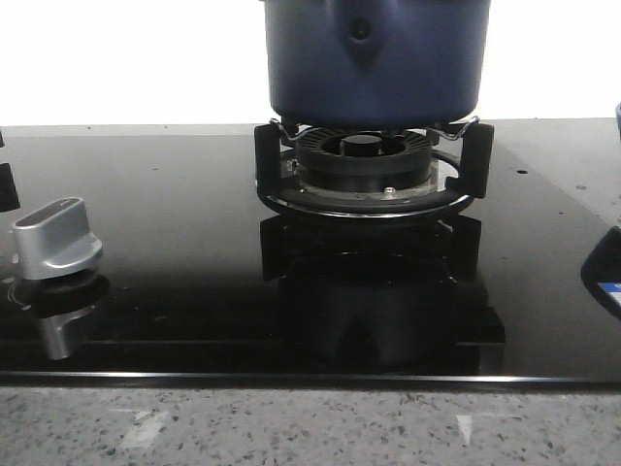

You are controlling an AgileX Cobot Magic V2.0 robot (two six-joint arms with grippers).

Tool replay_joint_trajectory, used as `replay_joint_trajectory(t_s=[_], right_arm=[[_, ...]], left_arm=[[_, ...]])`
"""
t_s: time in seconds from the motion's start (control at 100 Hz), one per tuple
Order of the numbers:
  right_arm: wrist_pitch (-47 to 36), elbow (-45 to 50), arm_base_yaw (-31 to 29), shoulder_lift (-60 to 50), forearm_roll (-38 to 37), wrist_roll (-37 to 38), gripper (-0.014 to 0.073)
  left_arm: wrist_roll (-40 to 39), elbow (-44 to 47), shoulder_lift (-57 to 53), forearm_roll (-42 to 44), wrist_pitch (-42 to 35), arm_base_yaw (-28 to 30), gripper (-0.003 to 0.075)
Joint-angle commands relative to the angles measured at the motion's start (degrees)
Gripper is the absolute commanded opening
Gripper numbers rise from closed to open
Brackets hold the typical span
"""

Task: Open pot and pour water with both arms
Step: 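Lower the bowl onto the counter and open the right gripper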

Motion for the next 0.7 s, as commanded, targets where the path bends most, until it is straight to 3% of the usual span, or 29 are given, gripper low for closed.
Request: replay_joint_trajectory(t_s=[0.0, 0.21, 0.3, 0.52, 0.69], right_arm=[[-1.49, -1.39, -0.38, -2.10, -1.03, -0.64, 0.0006], [-1.81, -1.39, -0.38, -2.10, -1.03, -0.64, 0.0254], [-3.93, -1.39, -0.38, -3.42, -1.03, -0.64, 0.0310], [-13.49, -1.39, 0.62, -13.88, -1.03, -0.39, 0.0311], [-14.10, -1.39, 4.35, -24.16, -1.03, -0.39, 0.0302]], left_arm=[[-0.10, -1.97, -1.46, -7.52, 2.73, -0.43, 0.0284], [-0.10, -1.97, -1.46, -7.52, 3.70, -0.43, 0.0284], [-0.10, -1.97, -1.46, -7.52, 3.81, -0.43, 0.0284], [-0.10, -1.97, -0.90, -7.52, 3.95, -0.43, 0.0284], [0.32, -1.97, 1.13, -7.52, 4.06, -2.01, 0.0284]])
